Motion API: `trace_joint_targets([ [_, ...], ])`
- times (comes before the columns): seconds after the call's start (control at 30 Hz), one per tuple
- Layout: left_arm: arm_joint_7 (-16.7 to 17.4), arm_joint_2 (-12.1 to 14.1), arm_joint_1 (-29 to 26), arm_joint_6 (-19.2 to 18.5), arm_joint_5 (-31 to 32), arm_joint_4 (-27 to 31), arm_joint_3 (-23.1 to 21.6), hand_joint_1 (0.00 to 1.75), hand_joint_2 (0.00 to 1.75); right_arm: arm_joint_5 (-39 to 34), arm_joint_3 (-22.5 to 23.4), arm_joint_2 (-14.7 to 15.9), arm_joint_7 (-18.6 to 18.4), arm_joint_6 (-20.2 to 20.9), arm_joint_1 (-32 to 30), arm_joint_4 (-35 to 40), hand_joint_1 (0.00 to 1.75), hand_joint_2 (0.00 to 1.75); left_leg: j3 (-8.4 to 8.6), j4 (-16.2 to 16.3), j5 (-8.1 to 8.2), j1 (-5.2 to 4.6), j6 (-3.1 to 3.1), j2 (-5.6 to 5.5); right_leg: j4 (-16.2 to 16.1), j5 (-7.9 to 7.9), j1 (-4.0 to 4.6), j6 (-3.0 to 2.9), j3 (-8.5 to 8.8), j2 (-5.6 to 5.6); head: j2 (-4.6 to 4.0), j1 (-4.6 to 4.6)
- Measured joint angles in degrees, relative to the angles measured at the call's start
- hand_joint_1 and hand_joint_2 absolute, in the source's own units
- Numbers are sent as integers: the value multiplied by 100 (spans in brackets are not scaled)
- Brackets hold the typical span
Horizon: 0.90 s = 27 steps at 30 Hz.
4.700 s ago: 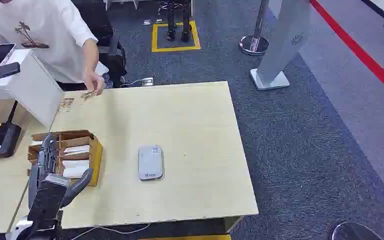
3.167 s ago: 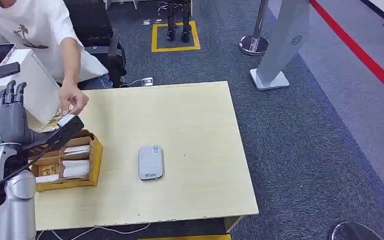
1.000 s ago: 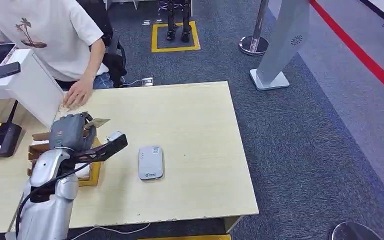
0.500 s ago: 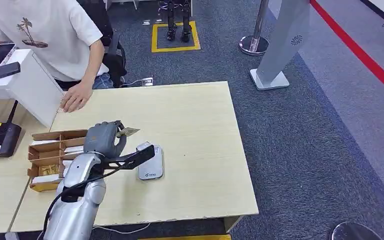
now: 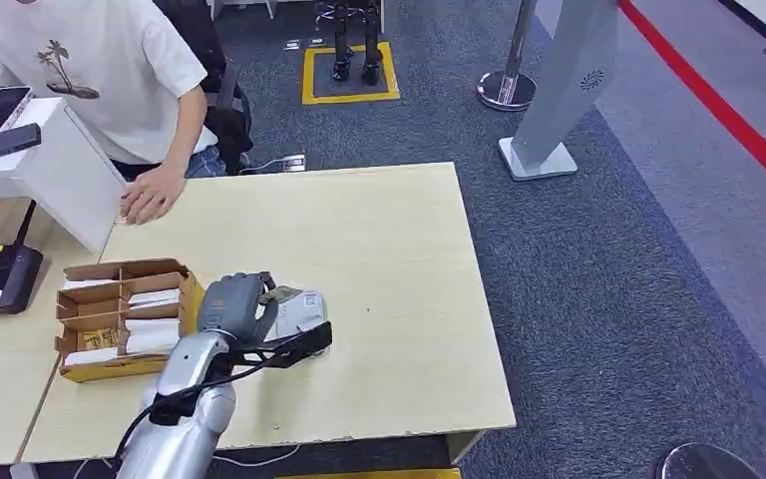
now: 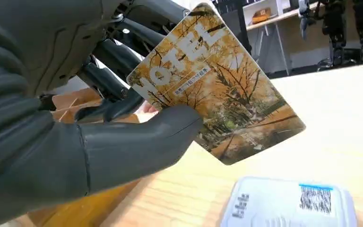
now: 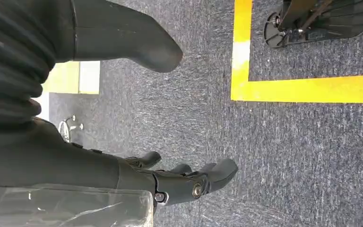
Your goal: Pass the card to the sensor for recognition and then transmit it.
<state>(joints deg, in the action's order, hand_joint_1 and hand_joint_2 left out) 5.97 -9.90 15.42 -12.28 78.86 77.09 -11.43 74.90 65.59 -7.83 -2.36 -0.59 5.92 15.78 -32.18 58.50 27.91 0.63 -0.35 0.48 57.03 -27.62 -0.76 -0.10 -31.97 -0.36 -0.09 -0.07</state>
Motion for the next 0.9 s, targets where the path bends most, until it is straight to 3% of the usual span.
trace_joint_targets([
  [0.9, 72, -533, -681, 407, 243, -321, -4, 175, 175, 44, -17, 0, -57, -70, -1, 0, 0, 175, -2, 0, 1, 0, 2, -1, -1, 0, 0, 1, 1, -2, 0, 0],
])
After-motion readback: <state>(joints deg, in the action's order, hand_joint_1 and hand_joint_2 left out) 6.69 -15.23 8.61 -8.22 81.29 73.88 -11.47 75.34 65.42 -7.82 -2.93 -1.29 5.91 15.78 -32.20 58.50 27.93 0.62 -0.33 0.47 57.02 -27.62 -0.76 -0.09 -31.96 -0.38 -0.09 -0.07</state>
